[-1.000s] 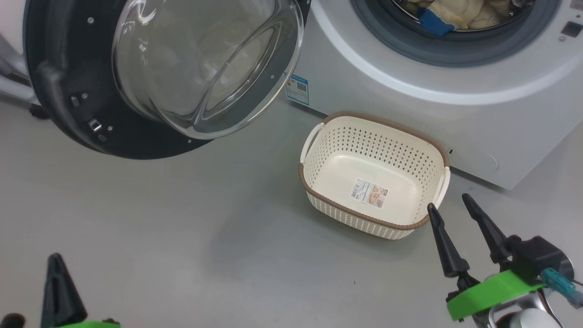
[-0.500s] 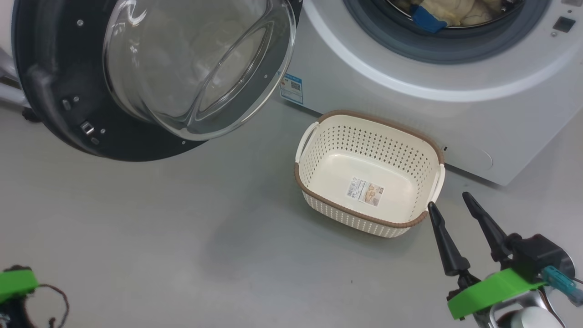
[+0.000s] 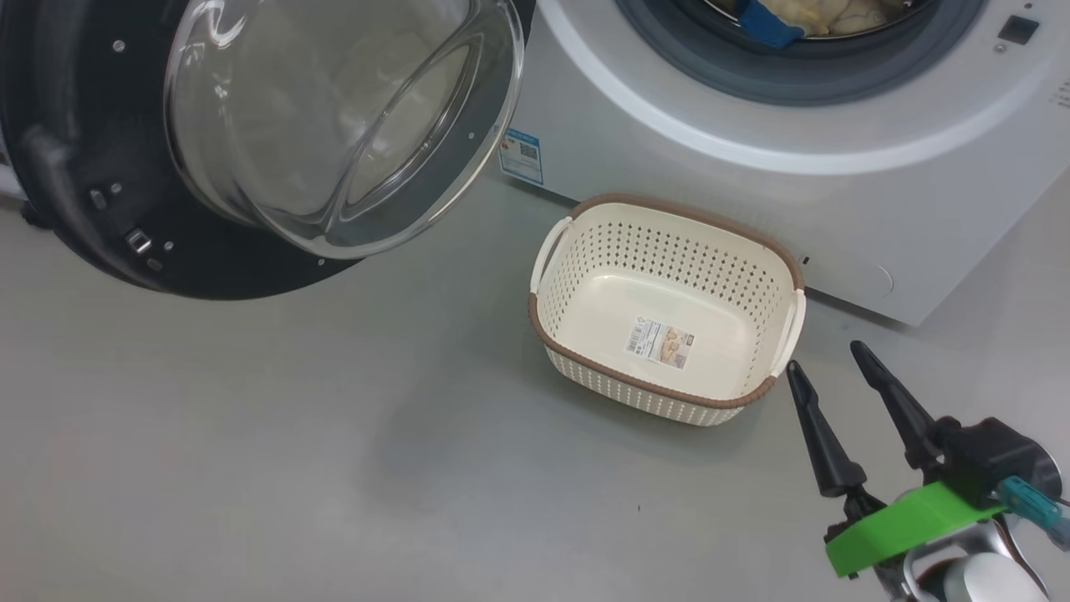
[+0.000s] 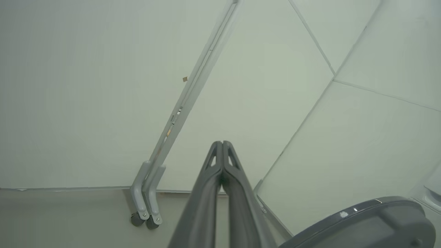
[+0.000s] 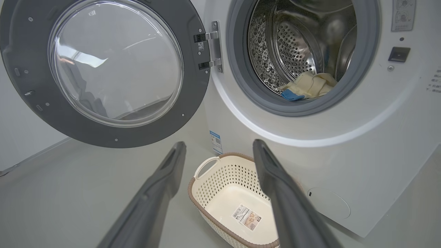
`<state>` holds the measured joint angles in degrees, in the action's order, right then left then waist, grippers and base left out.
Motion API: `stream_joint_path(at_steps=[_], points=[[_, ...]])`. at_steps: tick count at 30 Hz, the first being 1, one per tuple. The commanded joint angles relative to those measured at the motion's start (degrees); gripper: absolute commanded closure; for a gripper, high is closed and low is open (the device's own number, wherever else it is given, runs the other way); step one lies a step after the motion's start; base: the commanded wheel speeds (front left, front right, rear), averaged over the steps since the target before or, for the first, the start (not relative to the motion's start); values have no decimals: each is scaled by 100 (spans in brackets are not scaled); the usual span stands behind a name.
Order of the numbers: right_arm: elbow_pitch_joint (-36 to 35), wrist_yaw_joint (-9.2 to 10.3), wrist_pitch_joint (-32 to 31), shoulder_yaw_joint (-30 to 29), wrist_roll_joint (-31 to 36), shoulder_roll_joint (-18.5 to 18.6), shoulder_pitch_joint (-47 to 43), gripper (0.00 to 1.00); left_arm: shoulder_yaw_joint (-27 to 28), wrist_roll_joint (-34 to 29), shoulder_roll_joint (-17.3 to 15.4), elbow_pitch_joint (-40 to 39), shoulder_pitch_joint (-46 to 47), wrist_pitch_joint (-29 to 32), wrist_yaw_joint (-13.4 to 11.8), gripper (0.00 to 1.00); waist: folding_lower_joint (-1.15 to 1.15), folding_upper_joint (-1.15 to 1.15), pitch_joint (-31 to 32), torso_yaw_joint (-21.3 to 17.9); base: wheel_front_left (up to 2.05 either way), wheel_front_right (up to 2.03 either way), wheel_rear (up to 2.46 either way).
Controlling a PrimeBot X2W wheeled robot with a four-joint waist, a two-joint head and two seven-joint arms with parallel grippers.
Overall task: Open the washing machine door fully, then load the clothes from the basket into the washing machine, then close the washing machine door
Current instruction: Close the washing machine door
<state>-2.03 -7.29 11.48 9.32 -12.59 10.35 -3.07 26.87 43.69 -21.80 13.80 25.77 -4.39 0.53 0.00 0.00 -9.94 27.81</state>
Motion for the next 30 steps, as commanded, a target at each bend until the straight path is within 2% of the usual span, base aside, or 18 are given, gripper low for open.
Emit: stream_joint_path(at_steps=[1, 8, 15, 22, 30], points=[[-224, -20, -21, 87, -2, 140, 197, 0, 225, 148, -433, -27, 373, 150, 58, 100, 0, 0, -38, -25, 0, 0, 0], [-391, -20, -176, 74, 8, 293, 254, 0, 399, 1000, -782, 1040, 1392, 893, 151, 100, 0, 0, -264, -119, 0, 0, 0], [-601, -20, -395, 83, 6, 511, 355, 0, 373, 1406, -1126, 1847, 2018, 1396, 361, 100, 0, 0, -579, -243, 0, 0, 0], [-785, -20, -566, 71, 1, 684, 418, 0, 322, 1690, -1237, 2254, 2329, 1789, 473, 100, 0, 0, -838, -316, 0, 0, 0], [-924, -20, -677, 77, 6, 788, 490, 0, 183, 1954, -1215, 2532, 2569, 2174, 593, 100, 0, 0, -1056, -375, 0, 0, 0]])
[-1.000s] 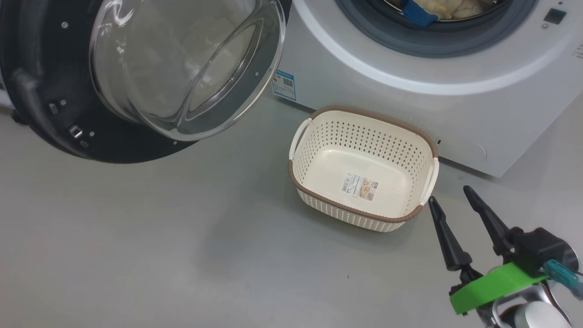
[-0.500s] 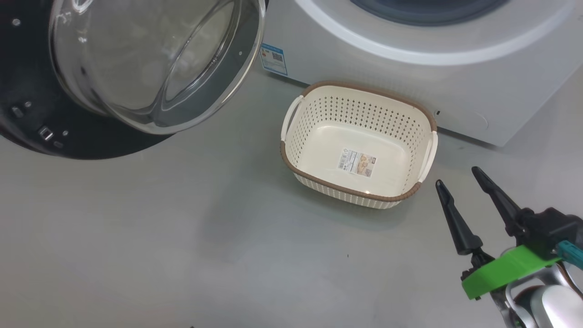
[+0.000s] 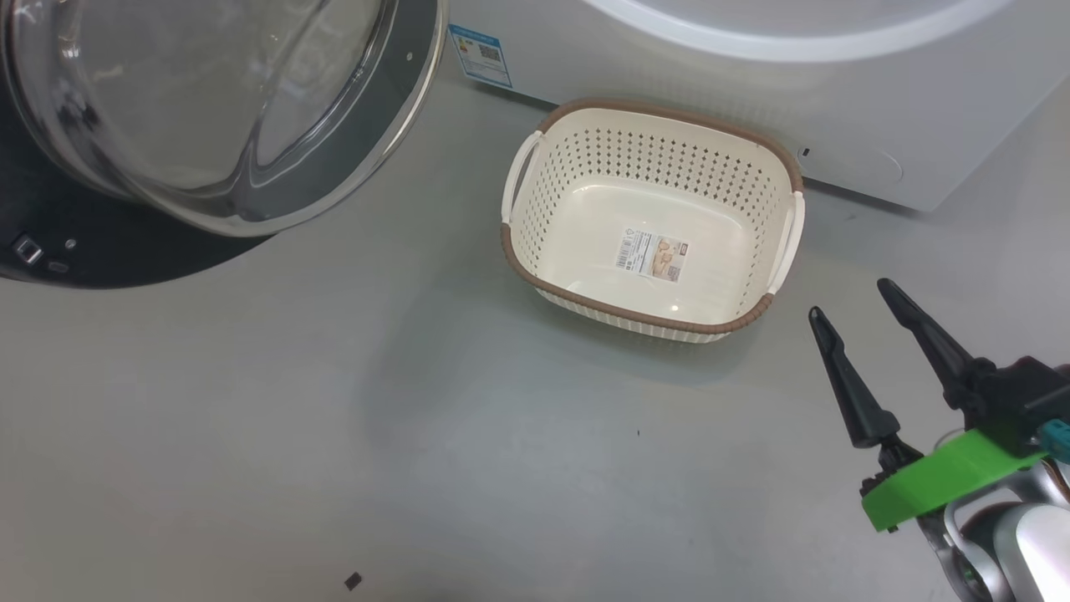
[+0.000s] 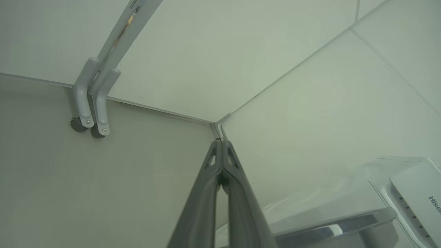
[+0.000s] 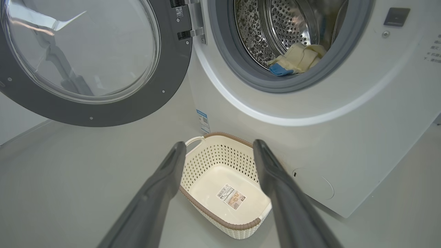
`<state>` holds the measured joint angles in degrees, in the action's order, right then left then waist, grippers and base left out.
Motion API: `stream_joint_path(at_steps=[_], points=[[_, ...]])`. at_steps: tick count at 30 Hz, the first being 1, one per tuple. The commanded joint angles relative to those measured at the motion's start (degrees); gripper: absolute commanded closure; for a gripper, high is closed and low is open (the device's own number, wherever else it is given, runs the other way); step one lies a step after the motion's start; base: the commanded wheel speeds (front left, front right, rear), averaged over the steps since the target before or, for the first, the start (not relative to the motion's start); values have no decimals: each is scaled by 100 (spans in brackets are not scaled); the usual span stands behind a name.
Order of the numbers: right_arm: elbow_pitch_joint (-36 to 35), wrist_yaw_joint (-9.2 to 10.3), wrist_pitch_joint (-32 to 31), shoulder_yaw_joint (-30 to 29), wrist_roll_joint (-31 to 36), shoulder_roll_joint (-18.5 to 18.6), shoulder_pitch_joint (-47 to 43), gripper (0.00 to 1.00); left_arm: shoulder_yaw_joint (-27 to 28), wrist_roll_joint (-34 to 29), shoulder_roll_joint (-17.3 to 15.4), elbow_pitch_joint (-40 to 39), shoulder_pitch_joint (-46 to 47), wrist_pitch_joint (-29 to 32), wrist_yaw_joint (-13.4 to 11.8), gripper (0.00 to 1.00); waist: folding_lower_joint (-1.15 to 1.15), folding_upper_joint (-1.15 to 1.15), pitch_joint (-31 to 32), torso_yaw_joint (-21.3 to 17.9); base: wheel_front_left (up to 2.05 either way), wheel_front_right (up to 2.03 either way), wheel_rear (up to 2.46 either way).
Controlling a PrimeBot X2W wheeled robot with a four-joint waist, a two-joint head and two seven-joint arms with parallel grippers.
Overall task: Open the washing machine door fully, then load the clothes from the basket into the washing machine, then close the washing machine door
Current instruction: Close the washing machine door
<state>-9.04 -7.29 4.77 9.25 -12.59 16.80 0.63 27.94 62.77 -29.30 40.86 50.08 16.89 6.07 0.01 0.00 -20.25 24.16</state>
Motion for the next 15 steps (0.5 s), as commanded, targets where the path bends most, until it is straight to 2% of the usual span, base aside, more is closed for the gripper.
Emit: stream_joint_path(at_steps=[1, 15], points=[[-232, -20, -15, 85, 3, 150, 125, 0, 48, 70, -454, -154, 162, 90, 50, 100, -1, 0, -42, -18, 0, 0, 0], [-245, -20, -35, 76, -2, 166, 212, 0, -149, 651, -210, -149, 264, 848, 130, 100, -1, 0, -173, -149, 0, 0, 0]])
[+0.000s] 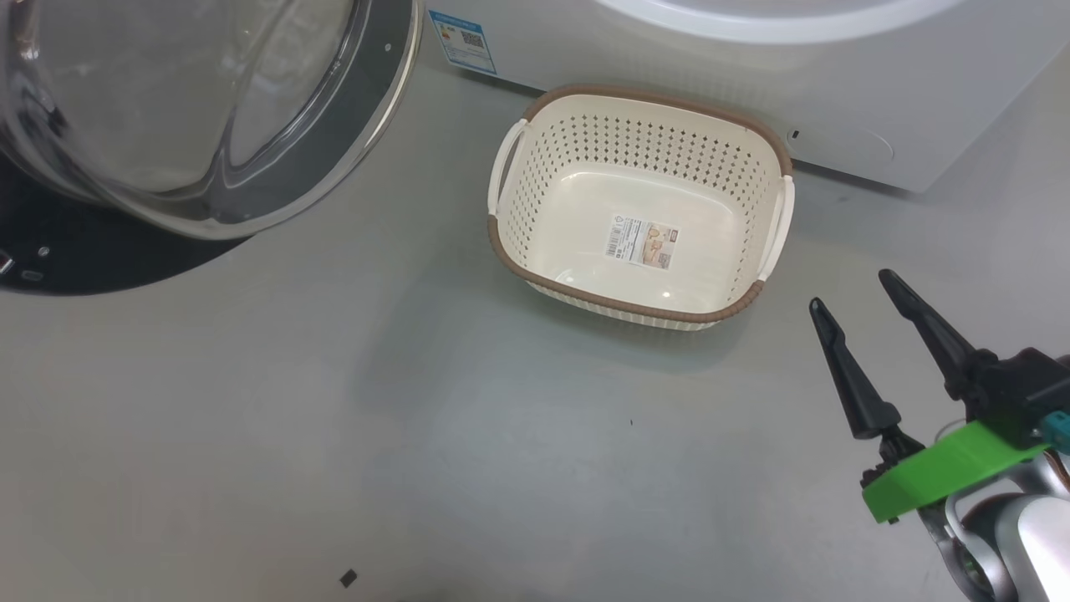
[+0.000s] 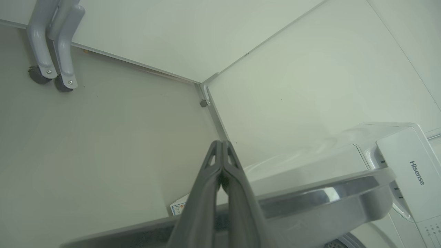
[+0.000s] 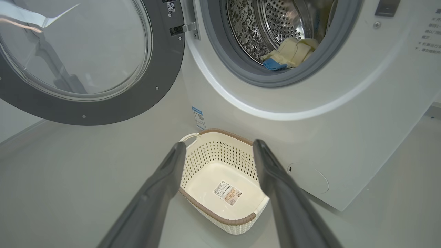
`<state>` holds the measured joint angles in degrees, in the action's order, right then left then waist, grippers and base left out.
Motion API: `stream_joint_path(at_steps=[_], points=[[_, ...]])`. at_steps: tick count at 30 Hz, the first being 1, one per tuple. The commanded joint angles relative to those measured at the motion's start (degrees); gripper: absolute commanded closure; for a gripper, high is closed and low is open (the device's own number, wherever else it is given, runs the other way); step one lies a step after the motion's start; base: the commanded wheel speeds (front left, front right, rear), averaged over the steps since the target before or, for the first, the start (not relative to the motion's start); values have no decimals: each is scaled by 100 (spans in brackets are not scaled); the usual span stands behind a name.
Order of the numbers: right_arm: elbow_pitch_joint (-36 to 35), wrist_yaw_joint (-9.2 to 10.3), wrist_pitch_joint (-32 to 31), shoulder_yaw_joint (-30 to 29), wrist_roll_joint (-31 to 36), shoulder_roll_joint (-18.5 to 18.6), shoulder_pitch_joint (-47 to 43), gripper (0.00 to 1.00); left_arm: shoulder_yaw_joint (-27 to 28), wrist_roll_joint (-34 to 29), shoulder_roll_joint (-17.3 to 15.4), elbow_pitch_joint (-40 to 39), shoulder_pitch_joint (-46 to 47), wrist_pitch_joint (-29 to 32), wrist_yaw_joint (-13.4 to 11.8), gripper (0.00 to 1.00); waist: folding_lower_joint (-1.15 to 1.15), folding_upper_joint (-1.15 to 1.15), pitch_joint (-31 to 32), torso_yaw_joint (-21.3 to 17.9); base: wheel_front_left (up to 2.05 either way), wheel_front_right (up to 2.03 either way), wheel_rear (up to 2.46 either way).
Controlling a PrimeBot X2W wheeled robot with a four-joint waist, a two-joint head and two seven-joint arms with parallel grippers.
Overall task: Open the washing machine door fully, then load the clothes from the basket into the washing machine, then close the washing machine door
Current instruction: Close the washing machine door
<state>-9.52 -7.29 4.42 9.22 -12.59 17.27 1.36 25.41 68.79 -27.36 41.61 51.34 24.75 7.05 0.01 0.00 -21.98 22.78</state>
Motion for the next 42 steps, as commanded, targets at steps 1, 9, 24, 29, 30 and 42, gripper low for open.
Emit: stream_joint_path(at_steps=[1, 9, 24, 29, 30, 42], points=[[-194, -20, 3, 87, -3, 122, 151, 0, 92, 87, -389, -239, 128, 123, 34, 100, -1, 0, -7, -22, 0, 0, 0], [-164, -20, 24, 91, -9, 111, 197, 0, 131, 418, -281, -390, 46, 378, 41, 100, -1, 0, -19, -92, 0, 0, 0], [-19, -20, 110, 100, -46, 7, 219, 0, -11, 906, -127, -889, -350, 1148, 43, 100, -1, 0, 135, -38, 0, 0, 0], [93, -20, 185, 160, -66, -55, 245, 0, -34, 1062, -1, -1013, -486, 1355, 43, 100, -1, 0, 270, -45, 0, 0, 0], [112, -20, 197, 165, -73, -65, 245, 0, -25, 1105, 21, -1031, -511, 1401, 43, 100, -1, 0, 293, -50, 0, 0, 0], [343, -20, 368, 221, -101, -244, 200, 0, -229, 1300, 347, -1570, -900, 1900, 8, 100, -1, 0, 615, -82, 0, 0, 0]])
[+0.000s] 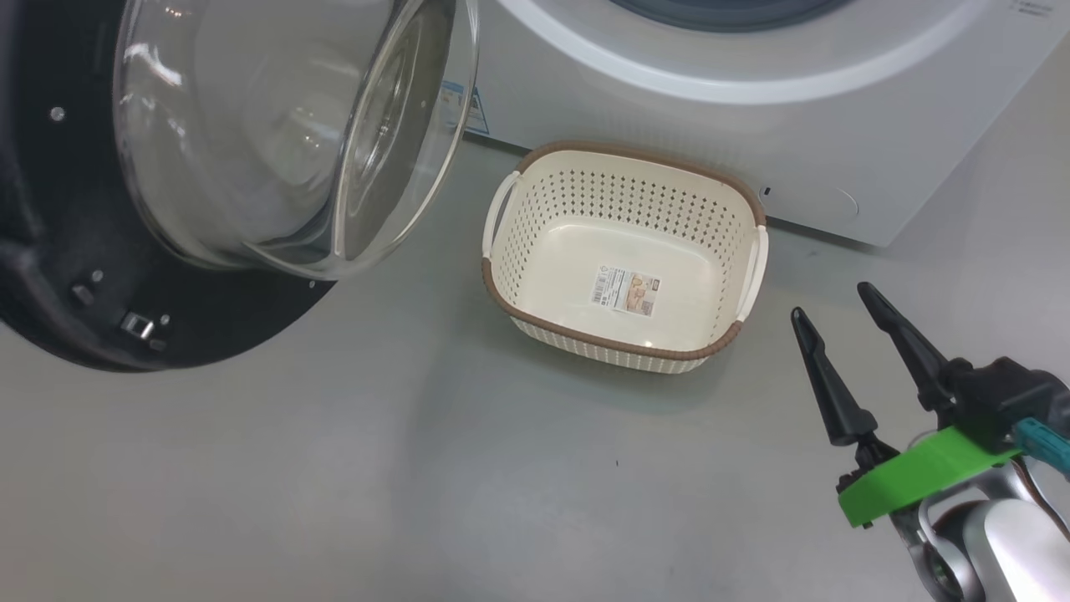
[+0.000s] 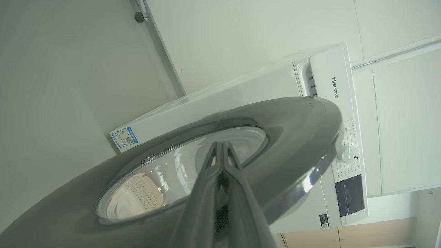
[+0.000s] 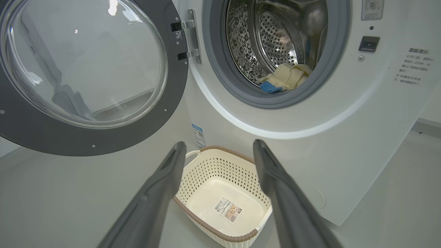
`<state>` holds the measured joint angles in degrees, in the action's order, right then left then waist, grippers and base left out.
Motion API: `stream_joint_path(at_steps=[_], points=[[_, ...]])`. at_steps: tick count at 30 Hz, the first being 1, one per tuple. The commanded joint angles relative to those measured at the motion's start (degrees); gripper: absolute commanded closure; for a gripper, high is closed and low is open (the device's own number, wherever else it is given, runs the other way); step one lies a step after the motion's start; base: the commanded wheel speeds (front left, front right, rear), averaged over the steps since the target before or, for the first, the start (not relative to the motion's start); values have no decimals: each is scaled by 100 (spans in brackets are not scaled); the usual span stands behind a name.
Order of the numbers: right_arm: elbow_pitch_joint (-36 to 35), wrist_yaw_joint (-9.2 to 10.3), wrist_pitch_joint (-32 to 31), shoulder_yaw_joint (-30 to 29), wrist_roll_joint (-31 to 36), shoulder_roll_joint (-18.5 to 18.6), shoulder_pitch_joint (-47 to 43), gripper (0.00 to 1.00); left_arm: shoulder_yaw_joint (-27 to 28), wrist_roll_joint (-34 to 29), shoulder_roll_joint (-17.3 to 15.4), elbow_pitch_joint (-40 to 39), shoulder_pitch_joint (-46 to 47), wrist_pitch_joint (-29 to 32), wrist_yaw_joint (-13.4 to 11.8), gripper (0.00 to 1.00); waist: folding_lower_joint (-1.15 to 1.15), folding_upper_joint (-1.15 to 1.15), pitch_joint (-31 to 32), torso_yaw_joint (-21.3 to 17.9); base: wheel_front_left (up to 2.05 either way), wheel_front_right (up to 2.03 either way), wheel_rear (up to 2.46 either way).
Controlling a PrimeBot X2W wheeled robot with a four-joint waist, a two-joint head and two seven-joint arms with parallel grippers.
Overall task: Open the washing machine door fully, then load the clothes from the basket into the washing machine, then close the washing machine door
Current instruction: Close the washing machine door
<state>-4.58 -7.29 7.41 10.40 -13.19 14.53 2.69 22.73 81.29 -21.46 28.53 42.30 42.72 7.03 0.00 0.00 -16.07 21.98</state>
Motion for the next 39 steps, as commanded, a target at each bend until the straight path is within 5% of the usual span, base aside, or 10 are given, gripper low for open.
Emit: stream_joint_path(at_steps=[1, 22, 39], points=[[-132, -20, 86, 110, -48, 13, 64, 0, 32, 79, -199, -322, -9, 126, 0, 100, 0, 0, 45, -5, 0, 0, 0], [302, -20, 410, 265, -145, -250, 123, 0, -658, 191, 766, -1689, -288, 466, -216, 100, 0, 0, 331, -175, 0, 0, 0], [462, -20, 625, 118, -71, -408, 109, 0, -1068, 69, 1420, -2116, -520, 270, -241, 100, 0, 0, 523, -859, 0, 0, 0]])
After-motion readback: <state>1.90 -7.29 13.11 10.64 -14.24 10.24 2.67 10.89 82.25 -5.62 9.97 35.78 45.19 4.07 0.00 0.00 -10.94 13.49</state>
